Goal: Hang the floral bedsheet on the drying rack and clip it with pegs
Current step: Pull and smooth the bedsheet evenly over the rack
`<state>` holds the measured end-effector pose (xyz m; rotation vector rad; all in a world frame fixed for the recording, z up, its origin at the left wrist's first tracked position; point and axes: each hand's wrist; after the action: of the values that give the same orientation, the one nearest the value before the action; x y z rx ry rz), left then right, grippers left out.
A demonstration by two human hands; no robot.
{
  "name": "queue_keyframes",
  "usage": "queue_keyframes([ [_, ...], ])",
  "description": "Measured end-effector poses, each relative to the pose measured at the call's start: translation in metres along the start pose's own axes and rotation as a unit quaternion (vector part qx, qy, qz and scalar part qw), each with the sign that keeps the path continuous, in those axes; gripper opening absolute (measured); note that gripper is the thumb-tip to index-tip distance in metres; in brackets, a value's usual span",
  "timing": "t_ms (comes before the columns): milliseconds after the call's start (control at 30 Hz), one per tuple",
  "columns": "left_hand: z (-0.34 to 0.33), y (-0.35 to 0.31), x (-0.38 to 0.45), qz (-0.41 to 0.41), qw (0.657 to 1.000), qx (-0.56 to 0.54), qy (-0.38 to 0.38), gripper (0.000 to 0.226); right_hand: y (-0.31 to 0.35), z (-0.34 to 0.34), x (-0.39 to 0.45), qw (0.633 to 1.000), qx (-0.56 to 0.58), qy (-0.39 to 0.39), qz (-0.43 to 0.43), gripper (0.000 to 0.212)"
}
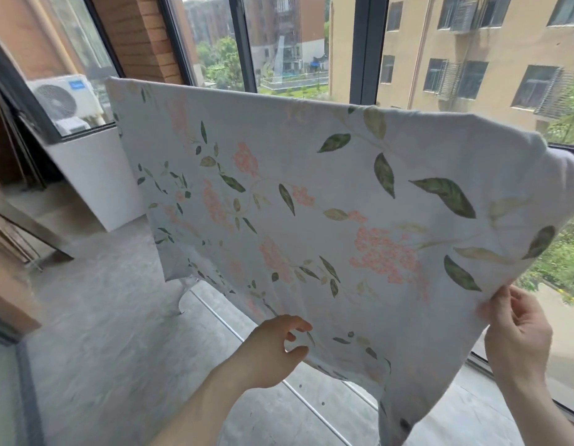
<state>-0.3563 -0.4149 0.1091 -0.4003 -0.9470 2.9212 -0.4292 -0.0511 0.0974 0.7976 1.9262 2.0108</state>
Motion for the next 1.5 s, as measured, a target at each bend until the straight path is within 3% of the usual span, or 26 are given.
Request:
queue_keyframes([
  [233,0.011,-0.009,-0.016,0.004,0.999,0.02,-0.031,0.028,0.009,-0.023,-0.01,0.997,0.025,0.078,-0.01,0.036],
  [367,0.029,-0.055,0.01,-0.062,0.997,0.038,-0.036,0.029,0.017,-0.009,0.0,0.997,0.027,0.075,-0.006,0.03],
  [500,0.05,-0.106,0.036,-0.154,0.985,0.039,-0.07,0.029,0.031,0.009,0.006,0.998,-0.001,0.066,0.017,0.011],
  [667,0.073,-0.174,0.048,-0.309,0.933,0.047,-0.178,0.041,0.06,0.025,0.025,0.996,-0.033,0.033,0.071,0.017],
  [833,0.097,-0.234,0.061,-0.401,0.863,0.108,-0.287,0.056,0.102,0.018,0.051,0.99,0.006,0.038,0.134,0.028],
  [967,0.115,-0.269,0.079,-0.397,0.846,0.159,-0.318,0.053,0.126,0.006,0.076,0.975,0.073,0.096,0.186,0.021],
  [1133,0.116,-0.293,0.107,-0.396,0.852,0.124,-0.319,0.035,0.137,-0.007,0.113,0.934,0.116,0.243,0.237,0.018],
  [1300,0.101,-0.308,0.128,-0.353,0.825,0.086,-0.432,0.044,0.141,-0.013,0.171,0.873,0.123,0.384,0.273,0.021],
  [1500,0.087,-0.323,0.126,-0.27,0.835,0.051,-0.477,0.043,0.143,-0.021,0.219,0.834,0.129,0.469,0.26,0.021],
])
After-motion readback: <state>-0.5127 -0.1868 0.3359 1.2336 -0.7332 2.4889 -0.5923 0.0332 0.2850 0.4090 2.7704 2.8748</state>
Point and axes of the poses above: each hand's wrist, its own x-axis towards the middle knuckle, its own z-axis out of the back of the hand, y = z × x, and after that the axes turned 6 degrees about x, right-handed
